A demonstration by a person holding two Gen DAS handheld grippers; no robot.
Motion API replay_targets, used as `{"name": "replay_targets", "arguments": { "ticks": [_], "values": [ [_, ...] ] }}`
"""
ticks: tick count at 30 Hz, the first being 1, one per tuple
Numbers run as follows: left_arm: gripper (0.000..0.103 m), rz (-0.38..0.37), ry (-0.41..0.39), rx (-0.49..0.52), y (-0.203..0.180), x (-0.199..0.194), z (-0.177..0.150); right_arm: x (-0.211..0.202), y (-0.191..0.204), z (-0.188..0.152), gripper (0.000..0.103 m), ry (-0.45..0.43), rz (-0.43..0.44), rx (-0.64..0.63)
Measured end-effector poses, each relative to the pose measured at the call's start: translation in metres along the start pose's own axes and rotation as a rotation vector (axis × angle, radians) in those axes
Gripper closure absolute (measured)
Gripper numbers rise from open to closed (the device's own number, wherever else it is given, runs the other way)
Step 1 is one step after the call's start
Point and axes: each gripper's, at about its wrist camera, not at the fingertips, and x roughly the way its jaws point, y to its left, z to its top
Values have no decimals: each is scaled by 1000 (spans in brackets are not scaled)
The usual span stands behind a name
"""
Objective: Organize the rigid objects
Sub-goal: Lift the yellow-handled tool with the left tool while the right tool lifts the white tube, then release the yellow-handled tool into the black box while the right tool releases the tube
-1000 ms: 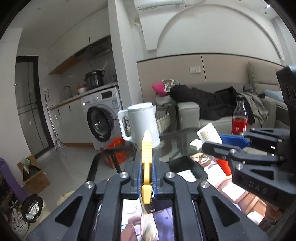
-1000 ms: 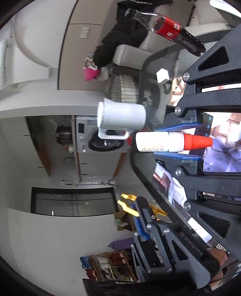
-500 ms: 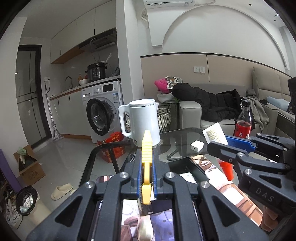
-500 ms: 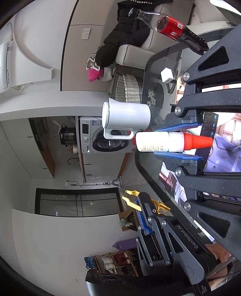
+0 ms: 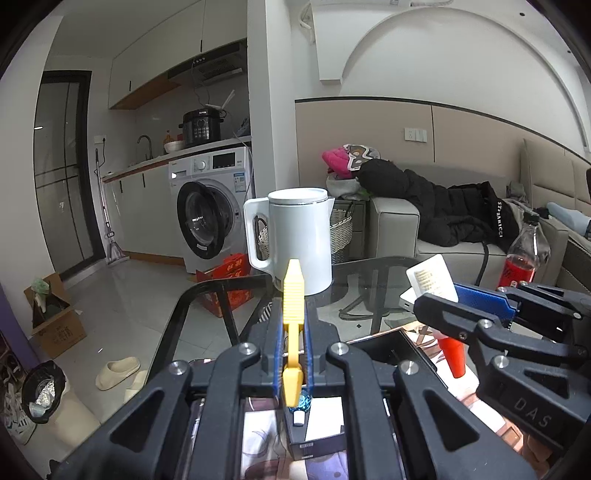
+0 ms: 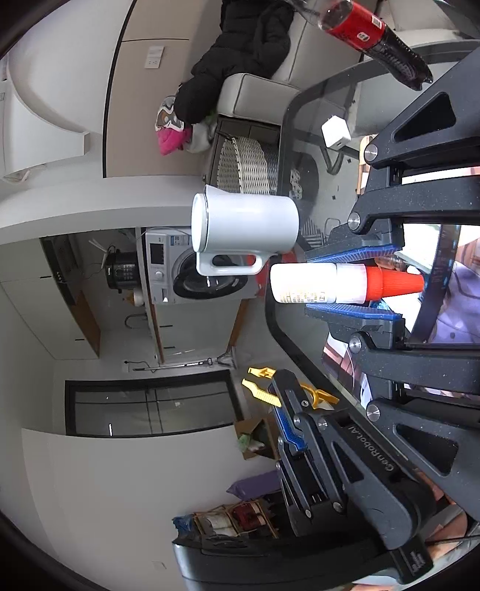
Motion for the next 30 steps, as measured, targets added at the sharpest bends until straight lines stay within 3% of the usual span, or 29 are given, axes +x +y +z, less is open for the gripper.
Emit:
{"name": "replay_targets", "arguments": {
  "ticks": [8,17,30],
  "values": [
    [97,-13,58,-40,-3,35,-1,39,-20,9,82,61,-25,58],
    [97,-8,170,-24,-11,70,-13,67,-44,-7,82,147,-41,109],
    [97,-82,435,15,-28,107,-37,113,-62,-40,82,402,-82,157]
  ]
}}
